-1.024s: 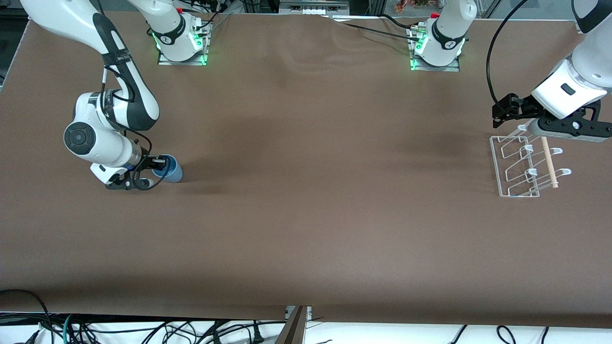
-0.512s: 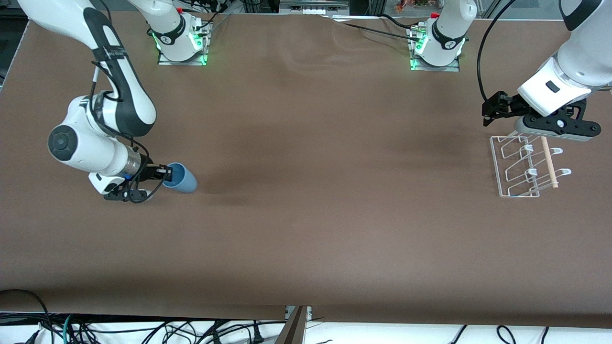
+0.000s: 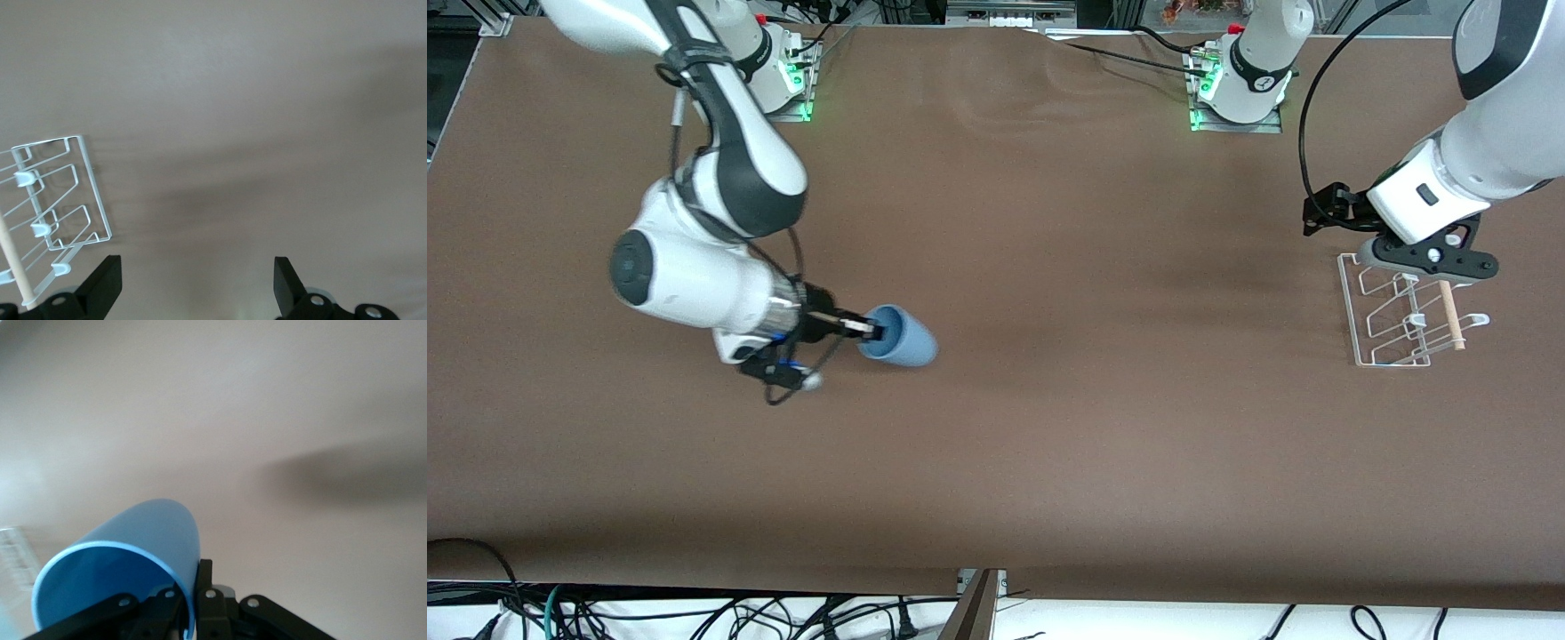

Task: Transfer cup to left arm and place on rack
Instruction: 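Lift the cup with the right gripper while the left gripper approaches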

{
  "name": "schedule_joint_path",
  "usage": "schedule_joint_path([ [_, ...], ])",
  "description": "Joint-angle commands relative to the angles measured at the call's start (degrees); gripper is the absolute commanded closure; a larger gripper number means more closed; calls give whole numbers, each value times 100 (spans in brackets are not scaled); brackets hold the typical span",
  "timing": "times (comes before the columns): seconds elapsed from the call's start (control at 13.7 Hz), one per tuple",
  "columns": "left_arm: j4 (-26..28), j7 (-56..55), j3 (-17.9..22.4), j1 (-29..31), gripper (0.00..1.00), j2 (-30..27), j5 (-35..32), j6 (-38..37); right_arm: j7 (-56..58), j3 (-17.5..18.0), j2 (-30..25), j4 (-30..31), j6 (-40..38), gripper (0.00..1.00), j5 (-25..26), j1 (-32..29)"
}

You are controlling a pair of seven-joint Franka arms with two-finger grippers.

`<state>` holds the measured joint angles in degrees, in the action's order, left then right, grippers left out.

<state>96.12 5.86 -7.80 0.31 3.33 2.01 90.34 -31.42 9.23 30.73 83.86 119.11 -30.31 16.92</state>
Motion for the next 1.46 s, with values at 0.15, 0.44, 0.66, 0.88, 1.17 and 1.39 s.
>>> schedule_joint_path([
  [0.15, -31, 2827, 16, 30, 0, 186, 274, -43, -734, 0, 591, -924, 654, 100, -1449, 715],
  [0.44, -23, 4287, 16, 22, 0, 300, 1038, 255, -1312, 0, 1205, -1844, 1552, 100, -2040, 1470],
  [0.66, -23, 5763, 33, 91, 0, 405, 2142, 467, -1648, 9, 1374, -2058, 1755, 100, -2066, 1744],
  [0.88, -23, 6786, 33, 197, 0, 502, 2708, 643, -1903, 79, 1365, -2058, 1765, 100, -2066, 1806],
  [1.17, -14, 7708, -141, 100, 0, 738, 3024, 1396, -1947, 158, 1365, -2058, 1765, 100, -2110, 1806],
  [1.39, -5, 8115, -423, 48, 0, 924, 3403, 1908, -1947, 158, 1365, -2058, 1765, 100, -2110, 1806],
])
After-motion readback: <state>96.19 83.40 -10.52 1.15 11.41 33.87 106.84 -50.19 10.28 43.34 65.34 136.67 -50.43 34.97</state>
